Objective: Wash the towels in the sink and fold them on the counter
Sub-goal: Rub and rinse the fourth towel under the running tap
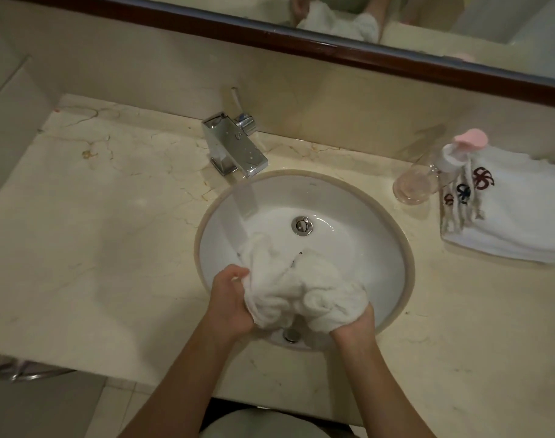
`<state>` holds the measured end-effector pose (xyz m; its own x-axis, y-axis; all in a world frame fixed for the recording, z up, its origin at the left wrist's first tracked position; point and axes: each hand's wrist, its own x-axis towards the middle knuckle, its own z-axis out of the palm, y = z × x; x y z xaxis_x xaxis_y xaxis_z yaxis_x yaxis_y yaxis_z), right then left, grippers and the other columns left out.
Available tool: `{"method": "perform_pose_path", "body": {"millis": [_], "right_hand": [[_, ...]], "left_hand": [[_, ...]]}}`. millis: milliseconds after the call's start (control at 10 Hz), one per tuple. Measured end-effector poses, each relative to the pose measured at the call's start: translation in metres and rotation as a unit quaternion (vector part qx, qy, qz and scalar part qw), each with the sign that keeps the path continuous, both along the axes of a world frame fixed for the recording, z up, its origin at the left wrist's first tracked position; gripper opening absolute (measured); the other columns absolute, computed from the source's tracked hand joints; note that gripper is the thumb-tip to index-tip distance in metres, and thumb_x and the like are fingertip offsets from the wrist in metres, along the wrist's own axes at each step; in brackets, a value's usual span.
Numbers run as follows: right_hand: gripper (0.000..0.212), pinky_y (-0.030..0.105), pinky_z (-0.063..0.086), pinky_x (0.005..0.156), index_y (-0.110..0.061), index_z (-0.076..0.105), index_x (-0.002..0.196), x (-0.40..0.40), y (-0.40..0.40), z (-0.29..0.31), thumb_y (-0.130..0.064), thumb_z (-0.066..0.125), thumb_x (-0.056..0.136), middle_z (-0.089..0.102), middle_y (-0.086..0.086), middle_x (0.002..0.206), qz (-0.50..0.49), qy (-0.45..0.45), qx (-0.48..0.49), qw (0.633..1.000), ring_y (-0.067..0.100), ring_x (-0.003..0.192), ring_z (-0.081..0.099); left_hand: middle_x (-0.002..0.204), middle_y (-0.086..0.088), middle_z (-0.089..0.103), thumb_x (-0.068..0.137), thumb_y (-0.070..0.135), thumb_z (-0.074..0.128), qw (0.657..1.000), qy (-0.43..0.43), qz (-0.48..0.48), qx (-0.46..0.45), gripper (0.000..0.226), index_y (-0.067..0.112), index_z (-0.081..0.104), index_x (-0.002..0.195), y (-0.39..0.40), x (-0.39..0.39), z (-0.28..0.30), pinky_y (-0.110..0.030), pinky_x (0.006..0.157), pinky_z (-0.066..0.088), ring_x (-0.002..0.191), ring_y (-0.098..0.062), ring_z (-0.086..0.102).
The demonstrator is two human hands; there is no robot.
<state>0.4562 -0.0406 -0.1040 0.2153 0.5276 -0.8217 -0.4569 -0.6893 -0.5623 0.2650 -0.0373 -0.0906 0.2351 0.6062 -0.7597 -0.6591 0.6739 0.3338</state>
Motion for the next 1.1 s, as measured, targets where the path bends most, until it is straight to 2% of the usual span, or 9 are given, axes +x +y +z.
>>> {"method": "perform_pose_path", "body": {"millis": [100,200,300,400,600,700,900,1000,1100], "right_hand": [[0.039,0.021,0.046,0.051,-0.018,0.047,0.081,0.003,0.003,0.017,-0.043,0.076,0.079,0.052,0.005,0.072,-0.035,0.138,-0.113,0.983,0.020,0.060,0.056],[0.033,0.024,0.056,0.057,-0.020,0.056,0.090,-0.023,0.014,0.021,-0.053,0.056,0.092,0.064,0.003,0.081,0.116,0.089,-0.060,0.987,0.018,0.066,0.065],[0.042,0.034,0.050,0.092,-0.012,0.059,0.119,-0.049,0.020,0.015,-0.048,0.048,0.099,0.069,0.005,0.111,0.243,-0.204,0.148,0.937,0.018,0.102,0.065],[0.041,0.040,0.052,0.090,-0.011,0.065,0.110,-0.045,0.065,0.012,-0.044,0.042,0.101,0.070,0.006,0.102,0.192,-0.227,0.110,0.948,0.026,0.099,0.066],[0.033,0.039,0.046,0.077,-0.008,0.059,0.077,-0.062,0.065,0.026,-0.028,0.046,0.100,0.062,0.006,0.077,0.318,-0.283,0.172,0.889,0.025,0.078,0.056],[0.029,0.040,0.047,0.076,-0.011,0.060,0.080,-0.046,0.100,0.020,-0.027,0.043,0.098,0.064,0.010,0.081,0.221,-0.220,0.046,0.949,0.029,0.078,0.059],[0.030,0.048,0.051,0.087,-0.015,0.060,0.073,-0.064,0.083,0.028,-0.038,0.042,0.082,0.066,0.010,0.083,0.346,-0.220,0.131,0.903,0.037,0.090,0.065],[0.031,0.046,0.050,0.090,-0.011,0.062,0.087,-0.049,0.107,0.004,-0.031,0.040,0.094,0.065,0.011,0.091,0.243,-0.261,0.037,0.934,0.034,0.090,0.062],[0.028,0.038,0.051,0.079,-0.011,0.068,0.085,-0.055,0.087,0.003,-0.029,0.048,0.094,0.071,0.010,0.087,0.223,-0.144,0.020,0.964,0.030,0.085,0.068]], "left_hand": [[0.099,-0.006,0.075,0.092,0.052,0.041,0.998,0.009,-0.030,-0.060,0.047,0.017,0.066,0.111,-0.001,0.011,-0.032,-0.029,0.092,0.045,0.094,-0.024,0.069],[0.110,-0.015,0.072,0.092,0.068,0.044,0.990,0.108,-0.023,-0.088,0.063,0.015,0.066,0.117,0.014,0.028,-0.029,-0.041,0.091,0.053,0.096,-0.030,0.069],[0.122,-0.009,0.066,0.105,0.051,0.026,0.890,0.407,-0.195,0.066,0.049,0.017,0.060,0.113,0.024,0.050,-0.005,-0.032,0.088,0.046,0.104,-0.022,0.062],[0.119,-0.010,0.063,0.106,0.045,0.018,0.791,0.496,-0.311,0.178,0.052,0.016,0.058,0.123,0.024,0.057,0.013,-0.030,0.090,0.040,0.118,-0.028,0.057],[0.115,-0.014,0.068,0.104,0.054,0.020,0.837,0.469,-0.261,0.107,0.066,0.008,0.063,0.123,0.049,0.037,0.012,-0.033,0.089,0.051,0.100,-0.027,0.065],[0.123,-0.023,0.062,0.107,0.041,0.026,0.797,0.503,-0.293,0.163,0.050,0.006,0.057,0.123,0.032,0.053,0.019,-0.033,0.090,0.045,0.110,-0.033,0.060],[0.081,-0.008,0.068,0.104,0.054,0.020,0.838,0.488,-0.200,0.141,0.071,0.004,0.071,0.099,0.048,0.037,0.010,-0.026,0.068,0.045,0.075,-0.020,0.064],[0.072,0.000,0.060,0.104,0.052,0.025,0.788,0.529,-0.227,0.219,0.064,0.006,0.068,0.093,0.017,0.056,0.011,-0.024,0.073,0.047,0.070,-0.016,0.059],[0.082,-0.008,0.068,0.098,0.063,0.017,0.812,0.508,-0.238,0.161,0.073,0.012,0.068,0.086,0.033,0.045,0.000,-0.041,0.088,0.052,0.086,-0.030,0.066]]}}
